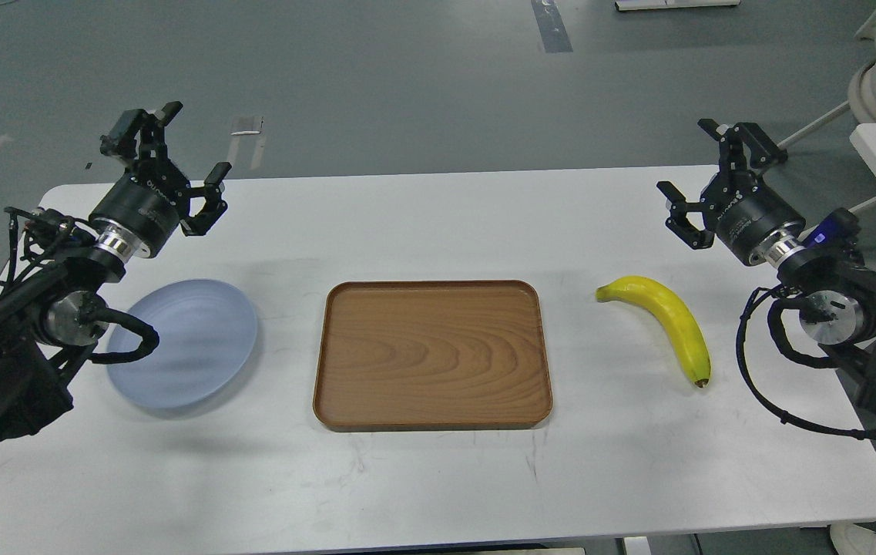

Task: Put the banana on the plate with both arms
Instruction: 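Swing the left gripper outward and lower it beside the blue plate, then close the left gripper on the rim of the light blue plate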

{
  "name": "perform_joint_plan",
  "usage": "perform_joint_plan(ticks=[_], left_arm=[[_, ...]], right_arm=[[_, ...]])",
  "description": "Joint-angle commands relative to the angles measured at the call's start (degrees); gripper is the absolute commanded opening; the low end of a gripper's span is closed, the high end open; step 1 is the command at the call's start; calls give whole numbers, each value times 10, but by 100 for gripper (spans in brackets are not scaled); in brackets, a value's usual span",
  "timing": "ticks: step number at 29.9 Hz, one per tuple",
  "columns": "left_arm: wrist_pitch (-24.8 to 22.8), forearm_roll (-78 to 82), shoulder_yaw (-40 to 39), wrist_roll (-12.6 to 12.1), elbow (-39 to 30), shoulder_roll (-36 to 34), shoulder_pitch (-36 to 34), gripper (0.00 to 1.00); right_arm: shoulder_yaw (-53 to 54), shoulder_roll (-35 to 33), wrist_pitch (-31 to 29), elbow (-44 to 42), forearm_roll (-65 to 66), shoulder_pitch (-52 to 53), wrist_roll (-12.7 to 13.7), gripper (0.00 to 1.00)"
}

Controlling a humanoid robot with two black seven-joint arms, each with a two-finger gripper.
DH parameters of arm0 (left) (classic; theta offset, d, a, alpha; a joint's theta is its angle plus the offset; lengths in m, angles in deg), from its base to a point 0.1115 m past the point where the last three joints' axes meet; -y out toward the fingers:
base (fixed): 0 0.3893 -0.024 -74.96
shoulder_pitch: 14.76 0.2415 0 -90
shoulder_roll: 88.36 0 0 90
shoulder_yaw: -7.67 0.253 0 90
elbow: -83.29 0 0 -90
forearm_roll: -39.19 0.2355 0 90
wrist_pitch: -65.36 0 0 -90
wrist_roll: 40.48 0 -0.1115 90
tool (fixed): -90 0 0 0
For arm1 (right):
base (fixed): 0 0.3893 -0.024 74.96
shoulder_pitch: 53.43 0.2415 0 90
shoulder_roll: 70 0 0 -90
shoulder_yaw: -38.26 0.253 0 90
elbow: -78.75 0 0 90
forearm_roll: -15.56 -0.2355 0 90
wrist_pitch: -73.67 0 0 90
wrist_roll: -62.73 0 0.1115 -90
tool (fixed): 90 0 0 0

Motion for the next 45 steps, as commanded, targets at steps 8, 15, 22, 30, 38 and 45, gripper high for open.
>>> perform_joint_plan(ticks=[8, 15, 22, 30, 38, 45], left_arm=[[0, 7, 9, -4, 3, -12, -2, 99], [0, 47, 14, 0, 0, -71, -12, 99], [0, 270, 9, 4, -195, -241, -32, 99], [0, 596, 15, 7, -368, -353, -28, 99], [40, 821, 70, 7, -336, -358, -19, 99], [88, 817, 163, 7, -218, -322, -19, 99]], right_arm=[[-1, -1, 0, -6, -2, -1, 0, 100], [-5, -3, 0, -6, 1, 0, 0, 100], [-8, -2, 0, -6, 6, 0, 0, 100], [-9, -2, 0, -8, 10, 0, 0, 100], [-10, 1, 0, -7, 10, -1, 0, 100], [-9, -3, 0, -6, 10, -1, 0, 100]])
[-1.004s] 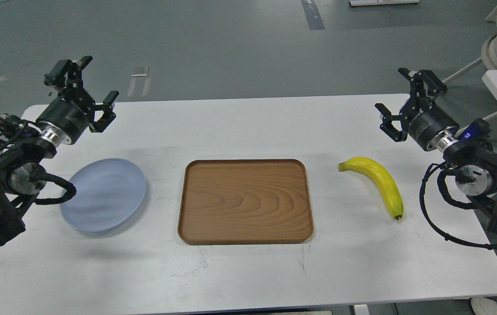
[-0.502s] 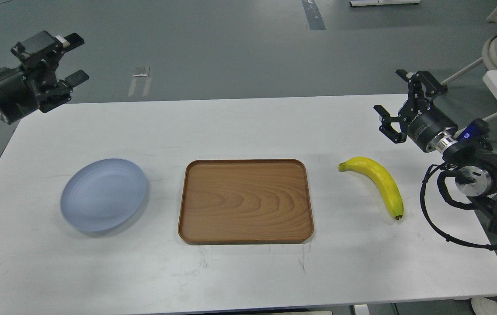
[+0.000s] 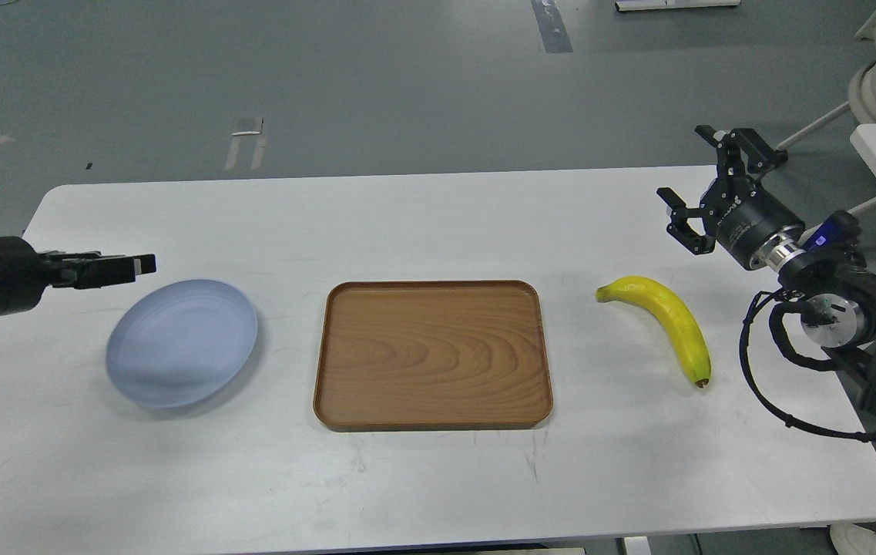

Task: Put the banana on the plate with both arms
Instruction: 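Close the left gripper on the rim of the light blue plate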

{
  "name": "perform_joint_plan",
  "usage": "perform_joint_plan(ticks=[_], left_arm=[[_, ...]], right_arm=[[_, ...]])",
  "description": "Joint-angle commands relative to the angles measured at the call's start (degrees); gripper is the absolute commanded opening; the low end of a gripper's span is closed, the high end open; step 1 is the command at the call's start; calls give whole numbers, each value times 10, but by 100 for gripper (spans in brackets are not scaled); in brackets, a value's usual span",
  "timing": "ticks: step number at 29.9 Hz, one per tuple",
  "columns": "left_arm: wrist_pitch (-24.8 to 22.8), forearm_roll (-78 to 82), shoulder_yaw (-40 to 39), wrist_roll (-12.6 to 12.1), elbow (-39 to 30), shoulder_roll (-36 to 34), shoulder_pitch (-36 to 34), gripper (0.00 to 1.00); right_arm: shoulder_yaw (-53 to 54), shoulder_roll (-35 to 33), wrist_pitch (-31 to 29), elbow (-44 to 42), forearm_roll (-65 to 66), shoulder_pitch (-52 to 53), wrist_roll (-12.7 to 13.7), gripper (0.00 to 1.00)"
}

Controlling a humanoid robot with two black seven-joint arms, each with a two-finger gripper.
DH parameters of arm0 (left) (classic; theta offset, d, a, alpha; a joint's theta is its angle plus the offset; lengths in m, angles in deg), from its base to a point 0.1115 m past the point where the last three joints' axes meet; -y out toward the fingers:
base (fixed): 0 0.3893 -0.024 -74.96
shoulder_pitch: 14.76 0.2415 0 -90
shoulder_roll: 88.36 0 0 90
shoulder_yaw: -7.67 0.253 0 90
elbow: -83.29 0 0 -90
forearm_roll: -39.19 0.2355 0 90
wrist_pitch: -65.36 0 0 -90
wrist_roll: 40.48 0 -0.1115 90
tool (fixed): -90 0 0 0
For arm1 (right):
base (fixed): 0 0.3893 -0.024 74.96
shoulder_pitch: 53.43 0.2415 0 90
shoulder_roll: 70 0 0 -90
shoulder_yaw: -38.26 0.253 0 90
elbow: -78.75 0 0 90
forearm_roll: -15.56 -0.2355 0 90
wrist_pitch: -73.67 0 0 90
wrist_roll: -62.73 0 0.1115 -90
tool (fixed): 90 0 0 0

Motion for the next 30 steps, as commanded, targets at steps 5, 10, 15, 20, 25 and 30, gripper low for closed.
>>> perform_joint_plan(ticks=[5, 10, 15, 20, 25, 30], left_arm=[[44, -19, 69, 0, 105, 60, 8, 98], [47, -23, 71, 0, 133, 88, 27, 95], [63, -24, 71, 0, 155, 103, 45, 94], [74, -24, 71, 0, 175, 119, 58, 86], [74, -39, 71, 0, 175, 125, 59, 53], [75, -46, 71, 0, 176, 126, 61, 0]], right_arm=[[0, -2, 0, 0, 0, 0, 0, 100], [0, -3, 0, 0, 0, 0, 0, 100], [0, -4, 0, -1, 0, -1, 0, 100], [0, -2, 0, -1, 0, -1, 0, 100], [0, -2, 0, -1, 0, -2, 0, 100], [0, -2, 0, -1, 0, -4, 0, 100]])
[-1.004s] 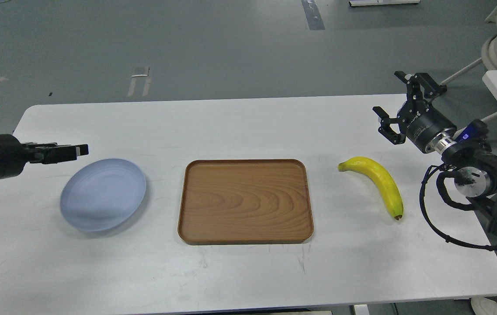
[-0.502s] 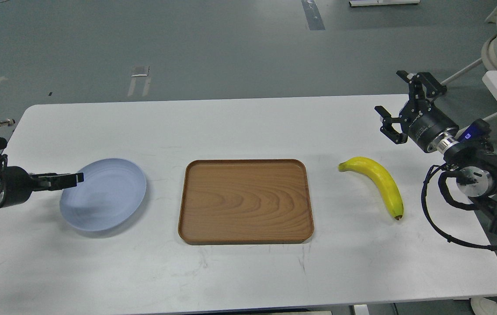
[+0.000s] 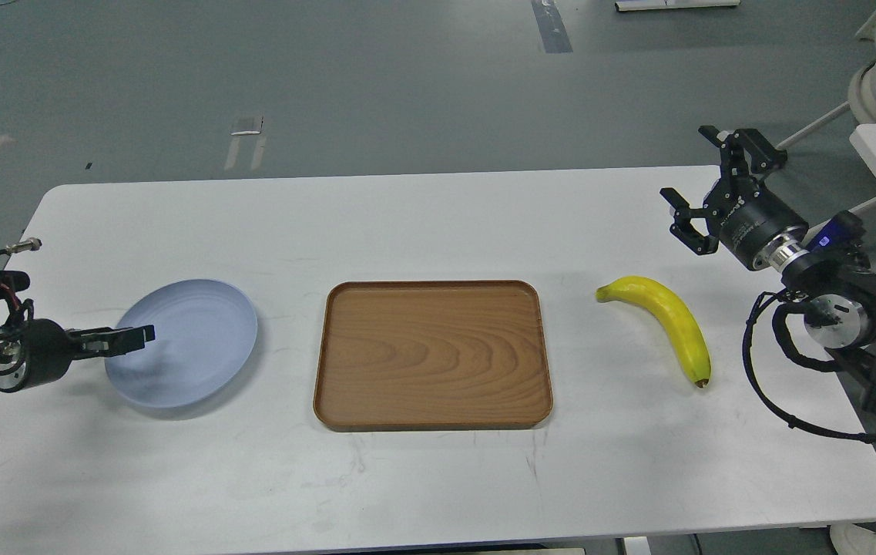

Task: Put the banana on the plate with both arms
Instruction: 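Close the left gripper on the rim of the light blue plate, then lift the plate with the left gripper and lower it onto the wooden tray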

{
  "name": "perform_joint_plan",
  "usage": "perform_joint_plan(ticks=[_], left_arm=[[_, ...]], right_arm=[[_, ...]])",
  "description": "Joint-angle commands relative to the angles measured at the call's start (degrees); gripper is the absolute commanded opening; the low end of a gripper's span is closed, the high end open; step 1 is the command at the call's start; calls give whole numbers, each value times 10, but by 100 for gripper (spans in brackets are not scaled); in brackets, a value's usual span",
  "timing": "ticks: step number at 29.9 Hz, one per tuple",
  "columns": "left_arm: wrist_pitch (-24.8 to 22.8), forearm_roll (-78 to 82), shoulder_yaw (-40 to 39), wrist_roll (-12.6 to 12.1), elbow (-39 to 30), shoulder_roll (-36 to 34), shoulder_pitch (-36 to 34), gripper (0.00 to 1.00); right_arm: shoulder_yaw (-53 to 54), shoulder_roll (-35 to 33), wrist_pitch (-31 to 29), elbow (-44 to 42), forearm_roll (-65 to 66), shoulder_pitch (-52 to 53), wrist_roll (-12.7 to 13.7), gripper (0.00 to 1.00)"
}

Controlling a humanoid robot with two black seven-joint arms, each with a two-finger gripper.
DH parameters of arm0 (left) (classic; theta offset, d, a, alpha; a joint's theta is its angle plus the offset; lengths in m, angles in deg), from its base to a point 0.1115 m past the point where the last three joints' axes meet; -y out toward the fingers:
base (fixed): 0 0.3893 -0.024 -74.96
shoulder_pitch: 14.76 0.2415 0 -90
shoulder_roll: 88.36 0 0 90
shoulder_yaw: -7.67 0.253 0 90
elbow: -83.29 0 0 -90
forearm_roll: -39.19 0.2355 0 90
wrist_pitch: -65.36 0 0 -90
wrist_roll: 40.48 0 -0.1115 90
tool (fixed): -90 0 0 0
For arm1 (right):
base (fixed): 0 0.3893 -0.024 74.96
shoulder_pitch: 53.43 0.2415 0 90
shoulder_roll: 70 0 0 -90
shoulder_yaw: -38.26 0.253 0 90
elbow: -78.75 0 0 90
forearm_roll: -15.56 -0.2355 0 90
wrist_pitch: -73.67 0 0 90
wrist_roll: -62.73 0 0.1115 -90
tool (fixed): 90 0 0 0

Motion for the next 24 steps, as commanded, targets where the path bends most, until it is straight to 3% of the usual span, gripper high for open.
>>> perform_joint_plan(ticks=[1, 17, 24], left_arm=[[0, -1, 0, 0, 0, 0, 0, 0], [2, -53, 0, 0, -5, -9, -17, 0], [-78, -55, 0, 0, -85, -29, -132, 0]], right_arm=[[0, 0, 0, 1, 0, -2, 0, 100], [0, -1, 0, 1, 0, -2, 0, 100], [0, -3, 0, 1, 0, 0, 0, 100]])
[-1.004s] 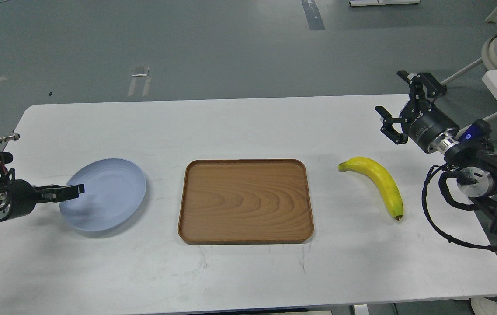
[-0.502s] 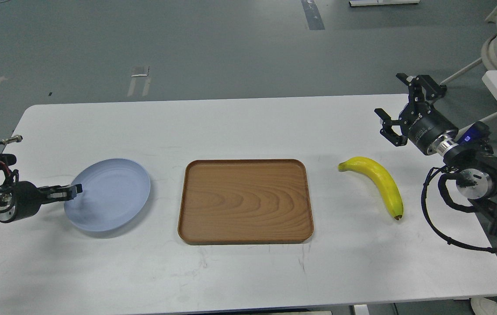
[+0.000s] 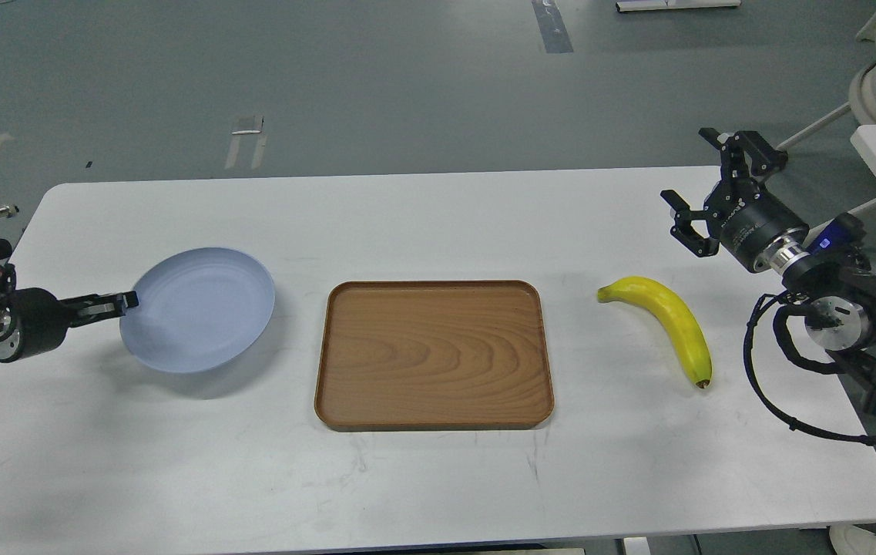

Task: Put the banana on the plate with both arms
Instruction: 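Lift the plate with the left gripper and lower it onto the wooden tray, then open the left gripper and withdraw it away from the plate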

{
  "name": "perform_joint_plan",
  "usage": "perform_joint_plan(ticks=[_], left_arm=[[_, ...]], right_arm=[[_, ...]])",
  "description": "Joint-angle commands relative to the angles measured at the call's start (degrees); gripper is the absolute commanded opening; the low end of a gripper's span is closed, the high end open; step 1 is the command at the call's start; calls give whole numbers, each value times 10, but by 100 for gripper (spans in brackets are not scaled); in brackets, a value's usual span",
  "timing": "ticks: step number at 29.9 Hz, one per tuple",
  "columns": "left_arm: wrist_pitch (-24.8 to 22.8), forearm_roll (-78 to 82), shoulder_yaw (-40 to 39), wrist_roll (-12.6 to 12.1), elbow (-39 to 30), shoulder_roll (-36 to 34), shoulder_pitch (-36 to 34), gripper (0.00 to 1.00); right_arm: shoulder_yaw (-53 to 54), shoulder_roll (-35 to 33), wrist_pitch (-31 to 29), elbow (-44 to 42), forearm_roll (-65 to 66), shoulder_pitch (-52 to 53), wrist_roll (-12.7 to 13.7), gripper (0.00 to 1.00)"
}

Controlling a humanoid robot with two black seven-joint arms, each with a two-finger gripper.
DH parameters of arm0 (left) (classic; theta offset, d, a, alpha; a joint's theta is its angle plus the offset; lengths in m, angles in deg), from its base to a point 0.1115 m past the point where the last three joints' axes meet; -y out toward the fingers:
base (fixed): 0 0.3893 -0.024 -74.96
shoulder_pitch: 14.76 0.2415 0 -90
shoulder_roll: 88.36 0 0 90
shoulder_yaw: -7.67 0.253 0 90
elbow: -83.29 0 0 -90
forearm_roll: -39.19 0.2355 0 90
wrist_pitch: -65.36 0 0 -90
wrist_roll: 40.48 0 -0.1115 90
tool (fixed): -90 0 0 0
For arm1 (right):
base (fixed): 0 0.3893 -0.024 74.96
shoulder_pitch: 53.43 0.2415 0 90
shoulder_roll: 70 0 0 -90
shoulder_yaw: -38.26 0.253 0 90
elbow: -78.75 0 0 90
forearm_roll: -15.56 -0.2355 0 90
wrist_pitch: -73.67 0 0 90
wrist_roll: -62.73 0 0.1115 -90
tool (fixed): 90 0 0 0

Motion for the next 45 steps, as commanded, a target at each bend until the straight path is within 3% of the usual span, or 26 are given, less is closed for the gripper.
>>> perform_joint_plan(ticks=[1, 5, 8, 10, 20, 29, 45], left_arm=[[-38, 2, 0, 0, -55, -6, -64, 0], [-39, 9, 0, -2, -128, 0, -116, 0], [-39, 11, 4, -35, -156, 48, -143, 0], [-39, 19, 8, -41, -155, 81, -154, 0], [-39, 76, 80, -49, -52, 253, -164, 0], [-38, 76, 127, -50, -15, 290, -157, 0], [-33, 73, 132, -51, 58, 347, -142, 0]], right_arm=[[0, 0, 0, 0, 0, 2, 0, 100], [0, -1, 0, -1, 0, 4, 0, 100], [0, -4, 0, -1, 0, 4, 0, 100], [0, -4, 0, -1, 0, 4, 0, 100], [-1, -26, 0, -2, 0, 10, 0, 100], [-1, -29, 0, -1, 1, 10, 0, 100], [0, -30, 0, 0, 1, 4, 0, 100]])
